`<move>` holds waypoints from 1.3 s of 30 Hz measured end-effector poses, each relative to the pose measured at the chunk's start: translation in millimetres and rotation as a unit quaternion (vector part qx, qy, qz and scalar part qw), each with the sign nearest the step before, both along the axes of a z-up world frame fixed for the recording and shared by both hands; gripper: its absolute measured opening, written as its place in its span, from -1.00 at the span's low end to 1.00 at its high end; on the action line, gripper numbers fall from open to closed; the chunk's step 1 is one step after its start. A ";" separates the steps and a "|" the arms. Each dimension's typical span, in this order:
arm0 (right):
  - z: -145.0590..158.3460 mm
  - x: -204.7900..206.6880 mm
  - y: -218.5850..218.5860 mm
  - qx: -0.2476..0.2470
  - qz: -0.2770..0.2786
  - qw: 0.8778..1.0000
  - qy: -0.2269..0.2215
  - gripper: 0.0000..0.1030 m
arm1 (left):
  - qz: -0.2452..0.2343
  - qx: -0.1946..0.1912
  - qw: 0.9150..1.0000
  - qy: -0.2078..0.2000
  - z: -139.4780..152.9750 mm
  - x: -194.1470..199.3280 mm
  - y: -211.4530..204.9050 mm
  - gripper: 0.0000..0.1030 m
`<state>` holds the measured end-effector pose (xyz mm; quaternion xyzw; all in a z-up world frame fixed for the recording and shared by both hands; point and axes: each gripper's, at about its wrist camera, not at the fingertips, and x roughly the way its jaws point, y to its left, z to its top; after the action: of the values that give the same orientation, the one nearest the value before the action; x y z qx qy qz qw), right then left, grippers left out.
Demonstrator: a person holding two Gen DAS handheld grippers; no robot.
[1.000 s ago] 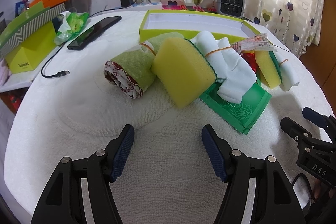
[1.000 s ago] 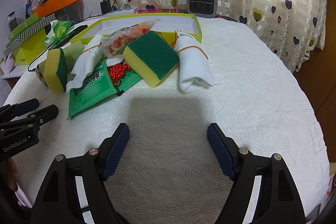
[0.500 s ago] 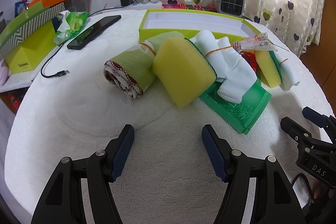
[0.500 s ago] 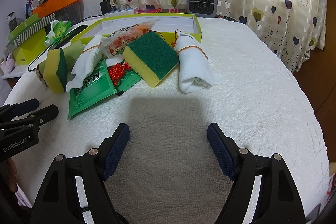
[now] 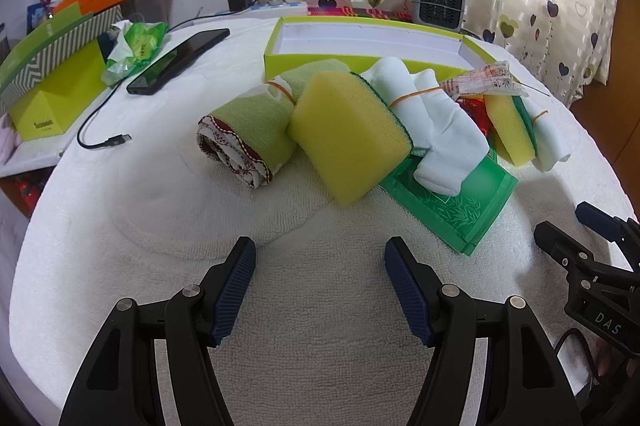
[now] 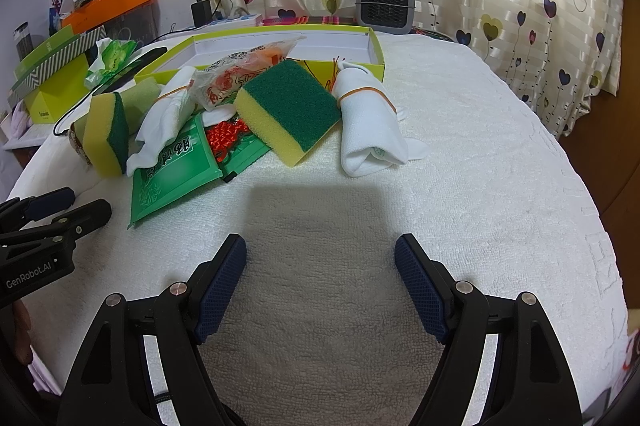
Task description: Organize soft objects
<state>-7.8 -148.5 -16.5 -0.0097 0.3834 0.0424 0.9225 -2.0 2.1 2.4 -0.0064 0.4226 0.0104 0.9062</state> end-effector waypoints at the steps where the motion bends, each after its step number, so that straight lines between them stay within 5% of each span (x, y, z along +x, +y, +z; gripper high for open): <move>1: 0.0 0.1 0.0 0.000 0.000 1.000 0.000 0.50 | 0.000 0.000 1.000 0.000 -0.4 0.2 -0.4 0.30; 21: 3.8 0.7 -4.6 0.013 0.023 1.000 0.012 0.50 | -0.014 -0.010 1.000 0.012 -0.2 3.1 3.1 0.30; 34: 30.3 26.4 -38.9 0.013 -0.024 1.000 -0.015 0.50 | 0.003 -0.044 0.999 -0.025 37.4 21.8 66.0 0.30; 39: 33.3 44.6 -47.8 0.022 -0.024 0.999 -0.006 0.50 | -0.009 -0.015 1.000 -0.018 39.9 43.6 74.7 0.30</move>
<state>36.8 -196.3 16.7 0.0200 0.3770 0.0284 0.9256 41.6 76.7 42.3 -0.0167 0.4061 -0.0045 0.9137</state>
